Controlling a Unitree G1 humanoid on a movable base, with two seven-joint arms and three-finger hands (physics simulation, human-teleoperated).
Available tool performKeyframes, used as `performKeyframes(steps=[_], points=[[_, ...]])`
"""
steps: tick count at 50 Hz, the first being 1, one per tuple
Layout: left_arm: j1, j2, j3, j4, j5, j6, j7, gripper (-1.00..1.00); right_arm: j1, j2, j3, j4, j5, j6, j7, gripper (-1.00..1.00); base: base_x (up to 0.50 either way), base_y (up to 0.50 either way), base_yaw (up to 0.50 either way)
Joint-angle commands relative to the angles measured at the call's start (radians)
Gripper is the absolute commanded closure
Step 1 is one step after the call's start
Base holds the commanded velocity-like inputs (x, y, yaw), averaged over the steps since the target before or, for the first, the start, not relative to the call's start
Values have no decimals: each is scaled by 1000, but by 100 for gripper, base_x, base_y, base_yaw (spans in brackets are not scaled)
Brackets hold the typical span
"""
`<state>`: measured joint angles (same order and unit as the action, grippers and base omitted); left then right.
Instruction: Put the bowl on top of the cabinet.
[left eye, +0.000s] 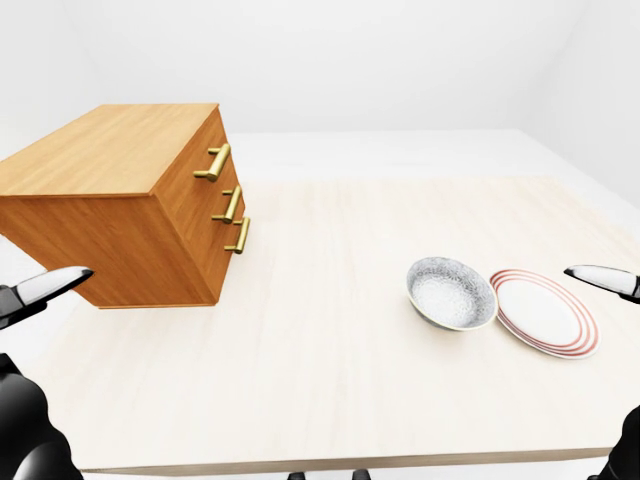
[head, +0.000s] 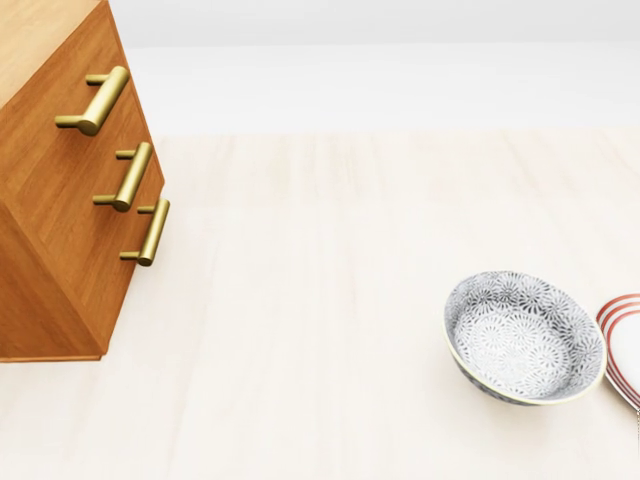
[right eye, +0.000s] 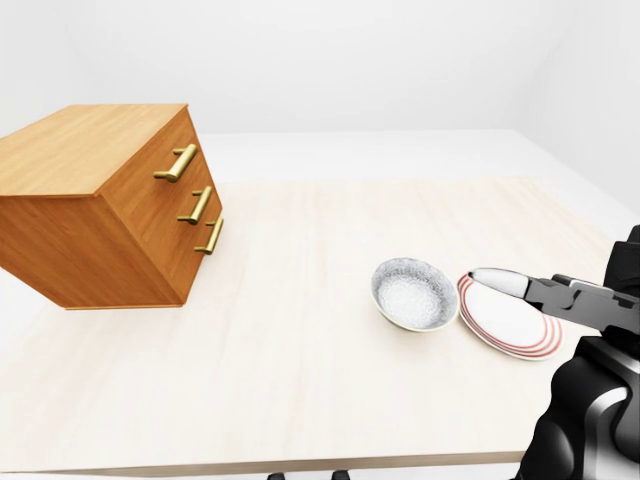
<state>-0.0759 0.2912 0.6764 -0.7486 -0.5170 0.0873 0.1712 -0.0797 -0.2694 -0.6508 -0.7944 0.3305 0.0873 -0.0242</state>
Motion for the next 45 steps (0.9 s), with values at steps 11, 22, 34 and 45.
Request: performKeyframes(steps=[11, 22, 34, 45], points=[[-3, 3, -4, 14, 3, 0, -2, -100, -4, 0, 6, 2, -3, 0, 2, -100, 6, 50, 0], [-1, 1, -4, 12, 4, 0, -1, -100, 0, 4, 9, 2, -5, 0, 5, -100, 6, 50, 0], [-1, 0, -6, 2, 6, 0, 0, -100, -2, 2, 6, -6, -1, 0, 4, -100, 6, 50, 0], [-1, -1, -5, 1, 6, 0, -1, -100, -24, -22, 15, 41, -10, 0, -8, -100, 3, 25, 0]])
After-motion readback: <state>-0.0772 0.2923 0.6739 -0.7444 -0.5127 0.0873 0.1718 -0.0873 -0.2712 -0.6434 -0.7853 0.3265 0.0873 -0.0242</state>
